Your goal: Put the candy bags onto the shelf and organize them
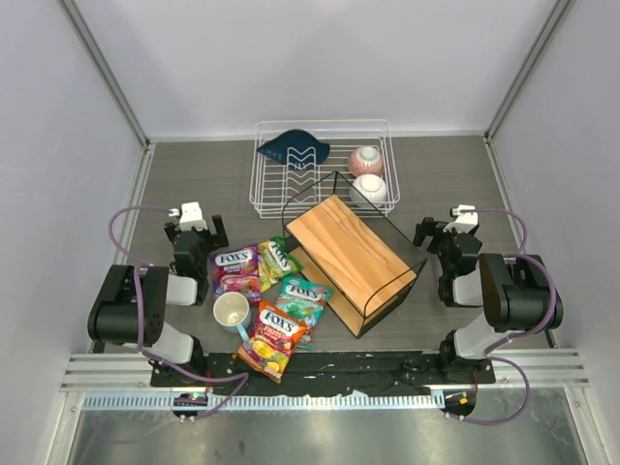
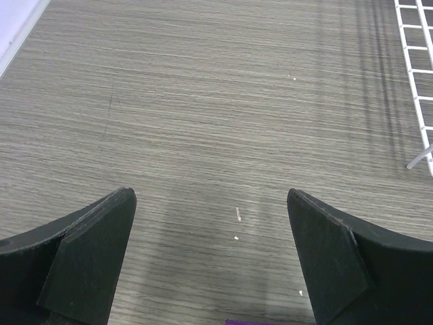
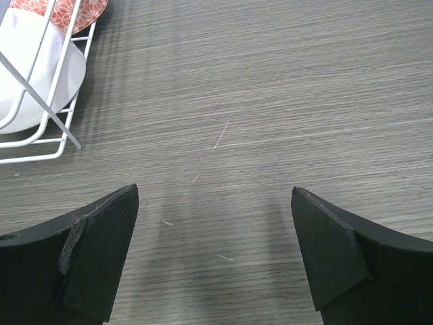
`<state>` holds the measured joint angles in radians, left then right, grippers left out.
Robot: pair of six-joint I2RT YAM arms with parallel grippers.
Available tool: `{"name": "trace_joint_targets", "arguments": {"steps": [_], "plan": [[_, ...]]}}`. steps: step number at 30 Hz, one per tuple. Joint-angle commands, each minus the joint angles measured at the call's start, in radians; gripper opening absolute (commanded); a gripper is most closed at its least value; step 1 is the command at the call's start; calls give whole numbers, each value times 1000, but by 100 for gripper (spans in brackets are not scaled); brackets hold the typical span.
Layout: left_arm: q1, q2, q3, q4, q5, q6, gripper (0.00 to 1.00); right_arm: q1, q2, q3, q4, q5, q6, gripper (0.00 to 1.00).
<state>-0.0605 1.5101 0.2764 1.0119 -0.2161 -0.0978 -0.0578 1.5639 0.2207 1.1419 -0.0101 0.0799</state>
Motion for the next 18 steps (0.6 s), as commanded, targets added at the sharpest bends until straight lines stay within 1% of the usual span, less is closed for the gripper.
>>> {"name": "trace_joint_targets", "arguments": {"steps": [1,2,3,4,5,7,10,13,14,17,18], "plan": [[8,-40,40,-19,7,-8,100,6,-24,19,41,1,-20,100],[8,-100,76,-66,7,-11,100,6,-24,20,41,1,-17,100],[7,-134,99,-204,11,-11,100,6,-24,19,41,1,-19,100],[5,-161,130,-273,9,-11,100,6,-22,20,41,1,-19,100],[2,-216,174,-383,0,-20,100,6,-24,20,41,1,-19,100],[-1,-252,201,-439,-3,-52,100,6,-22,19,41,1,-19,100],[-2,-278,208,-469,6,-120,100,6,-22,19,41,1,-19,100],[-1,-280,243,-554,17,-169,100,6,-24,20,41,1,-19,100],[-2,-281,256,-622,20,-181,100,6,-24,20,41,1,-19,100],[-2,-295,291,-723,79,-227,100,6,-24,20,41,1,-20,100],[-2,-309,293,-734,122,-247,100,6,-24,20,41,1,-19,100]]}}
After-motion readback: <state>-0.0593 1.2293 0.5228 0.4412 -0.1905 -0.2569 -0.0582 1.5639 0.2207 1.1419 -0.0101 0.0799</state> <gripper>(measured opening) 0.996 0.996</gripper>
